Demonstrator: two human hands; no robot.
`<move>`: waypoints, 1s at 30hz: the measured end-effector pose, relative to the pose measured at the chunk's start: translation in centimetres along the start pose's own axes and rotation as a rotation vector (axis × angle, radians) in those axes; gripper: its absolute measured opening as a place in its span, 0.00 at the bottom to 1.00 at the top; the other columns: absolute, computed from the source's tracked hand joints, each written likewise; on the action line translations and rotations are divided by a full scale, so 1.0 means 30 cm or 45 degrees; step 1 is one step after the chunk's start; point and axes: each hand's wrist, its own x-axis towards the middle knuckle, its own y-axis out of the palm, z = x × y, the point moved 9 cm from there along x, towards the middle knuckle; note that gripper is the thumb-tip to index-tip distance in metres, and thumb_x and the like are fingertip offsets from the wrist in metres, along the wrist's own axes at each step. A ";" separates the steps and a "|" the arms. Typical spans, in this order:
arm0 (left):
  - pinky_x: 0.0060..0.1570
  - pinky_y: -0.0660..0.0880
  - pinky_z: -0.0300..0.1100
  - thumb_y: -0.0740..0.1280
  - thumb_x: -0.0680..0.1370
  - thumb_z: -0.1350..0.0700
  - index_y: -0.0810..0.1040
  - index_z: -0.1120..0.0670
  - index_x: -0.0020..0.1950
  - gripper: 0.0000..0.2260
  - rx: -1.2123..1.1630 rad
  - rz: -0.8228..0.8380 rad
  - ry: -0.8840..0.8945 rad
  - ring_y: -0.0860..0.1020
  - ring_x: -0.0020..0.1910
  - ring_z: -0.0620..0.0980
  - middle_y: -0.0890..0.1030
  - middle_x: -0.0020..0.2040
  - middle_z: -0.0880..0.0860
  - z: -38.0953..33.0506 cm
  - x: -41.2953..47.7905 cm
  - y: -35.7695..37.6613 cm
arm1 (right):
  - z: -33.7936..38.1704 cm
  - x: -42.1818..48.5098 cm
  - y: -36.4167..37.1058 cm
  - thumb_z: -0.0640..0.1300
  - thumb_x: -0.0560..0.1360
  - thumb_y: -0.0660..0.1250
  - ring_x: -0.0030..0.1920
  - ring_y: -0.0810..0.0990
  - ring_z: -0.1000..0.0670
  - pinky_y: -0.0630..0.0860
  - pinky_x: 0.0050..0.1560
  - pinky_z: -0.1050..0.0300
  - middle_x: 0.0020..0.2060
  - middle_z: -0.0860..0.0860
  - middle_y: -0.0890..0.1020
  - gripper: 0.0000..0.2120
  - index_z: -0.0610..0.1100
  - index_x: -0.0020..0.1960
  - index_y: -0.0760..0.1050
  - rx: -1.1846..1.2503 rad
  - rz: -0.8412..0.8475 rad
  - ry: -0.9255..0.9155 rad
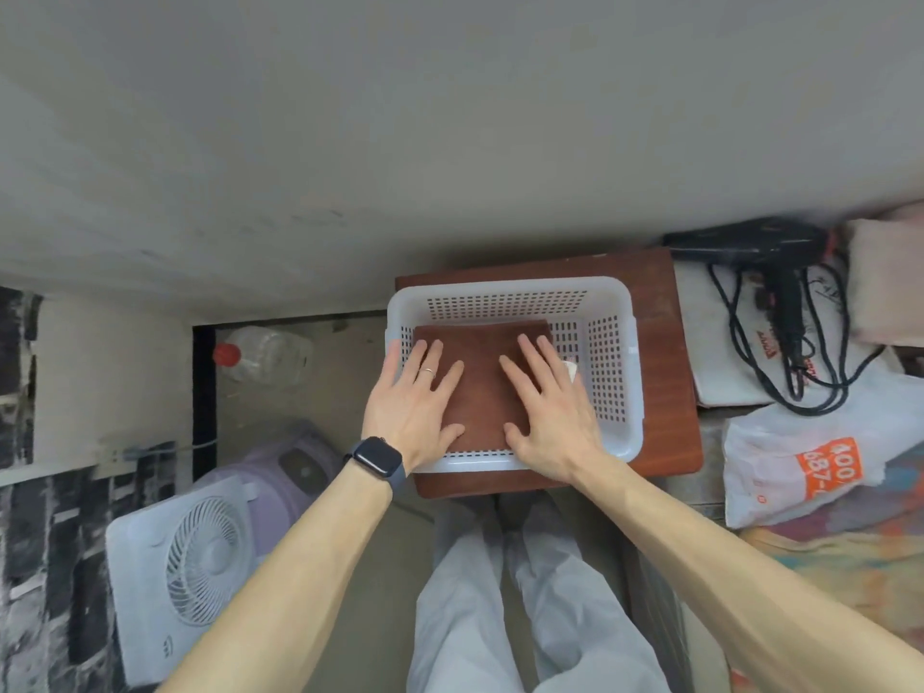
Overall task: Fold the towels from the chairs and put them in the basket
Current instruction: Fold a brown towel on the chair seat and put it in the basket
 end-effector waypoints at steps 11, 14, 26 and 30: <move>0.69 0.31 0.69 0.60 0.74 0.29 0.35 0.44 0.80 0.46 0.185 0.162 -0.098 0.46 0.80 0.59 0.44 0.81 0.59 0.031 0.079 0.100 | -0.126 0.082 0.115 0.69 0.77 0.55 0.78 0.30 0.54 0.39 0.76 0.37 0.78 0.57 0.29 0.44 0.59 0.78 0.29 -0.233 0.452 0.040; 0.69 0.32 0.71 0.61 0.74 0.30 0.35 0.46 0.80 0.47 0.208 0.184 -0.124 0.45 0.80 0.61 0.43 0.81 0.61 0.025 0.087 0.102 | -0.117 0.084 0.115 0.69 0.78 0.55 0.78 0.29 0.53 0.38 0.76 0.36 0.78 0.56 0.28 0.44 0.59 0.78 0.28 -0.240 0.462 0.061; 0.76 0.41 0.62 0.63 0.79 0.41 0.52 0.43 0.80 0.33 -0.115 0.025 -0.072 0.48 0.80 0.55 0.52 0.81 0.55 0.040 0.017 0.011 | -0.044 0.058 -0.031 0.65 0.78 0.60 0.81 0.47 0.46 0.58 0.77 0.39 0.82 0.50 0.46 0.39 0.57 0.82 0.46 -0.349 0.479 0.168; 0.76 0.52 0.57 0.61 0.79 0.48 0.68 0.45 0.74 0.22 -0.541 -0.311 -0.471 0.63 0.75 0.52 0.70 0.74 0.50 0.143 -0.184 -0.042 | 0.059 0.011 -0.194 0.60 0.80 0.60 0.70 0.72 0.43 0.73 0.67 0.43 0.72 0.50 0.74 0.25 0.53 0.74 0.70 -0.298 0.259 0.135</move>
